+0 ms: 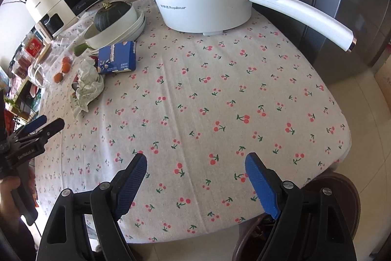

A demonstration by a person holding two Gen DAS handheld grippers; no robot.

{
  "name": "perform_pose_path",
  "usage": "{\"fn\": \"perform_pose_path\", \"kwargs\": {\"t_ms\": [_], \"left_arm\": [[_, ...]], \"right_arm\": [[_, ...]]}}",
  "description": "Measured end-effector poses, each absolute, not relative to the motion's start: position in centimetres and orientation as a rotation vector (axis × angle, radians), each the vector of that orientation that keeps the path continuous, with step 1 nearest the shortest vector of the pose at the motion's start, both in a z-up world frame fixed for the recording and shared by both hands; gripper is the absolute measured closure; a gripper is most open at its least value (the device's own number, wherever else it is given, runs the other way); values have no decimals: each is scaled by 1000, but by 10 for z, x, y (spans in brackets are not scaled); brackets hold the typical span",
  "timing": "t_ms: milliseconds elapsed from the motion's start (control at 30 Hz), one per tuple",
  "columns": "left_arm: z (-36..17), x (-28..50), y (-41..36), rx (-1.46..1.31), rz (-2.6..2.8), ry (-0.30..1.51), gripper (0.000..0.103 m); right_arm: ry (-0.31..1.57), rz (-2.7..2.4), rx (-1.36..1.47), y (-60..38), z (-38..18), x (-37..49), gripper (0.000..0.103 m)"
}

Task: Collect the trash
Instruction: 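Grasp the crumpled white plastic bag with the left tool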

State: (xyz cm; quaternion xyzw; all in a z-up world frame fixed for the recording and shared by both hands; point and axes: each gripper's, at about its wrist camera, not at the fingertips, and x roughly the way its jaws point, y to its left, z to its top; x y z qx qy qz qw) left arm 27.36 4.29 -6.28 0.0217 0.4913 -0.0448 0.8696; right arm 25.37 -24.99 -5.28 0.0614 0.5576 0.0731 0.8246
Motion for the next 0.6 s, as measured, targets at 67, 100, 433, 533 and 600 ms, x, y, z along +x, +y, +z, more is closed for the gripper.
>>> {"fn": "perform_pose_path", "kwargs": {"t_ms": [67, 100, 433, 533, 600], "left_arm": [[-71, 289, 32, 50, -88, 1032, 8], [-75, 297, 27, 48, -86, 1035, 10], [-88, 325, 14, 18, -62, 992, 57], [-79, 315, 22, 3, -69, 971, 61], [-71, 304, 33, -43, -70, 975, 62]], "right_arm": [[1191, 150, 118, -251, -55, 256, 19], [1194, 147, 114, -252, -56, 257, 19], [1207, 128, 106, -259, -60, 258, 19], [1211, 137, 90, -254, -60, 258, 19], [1219, 164, 82, -248, -59, 259, 19]]}}
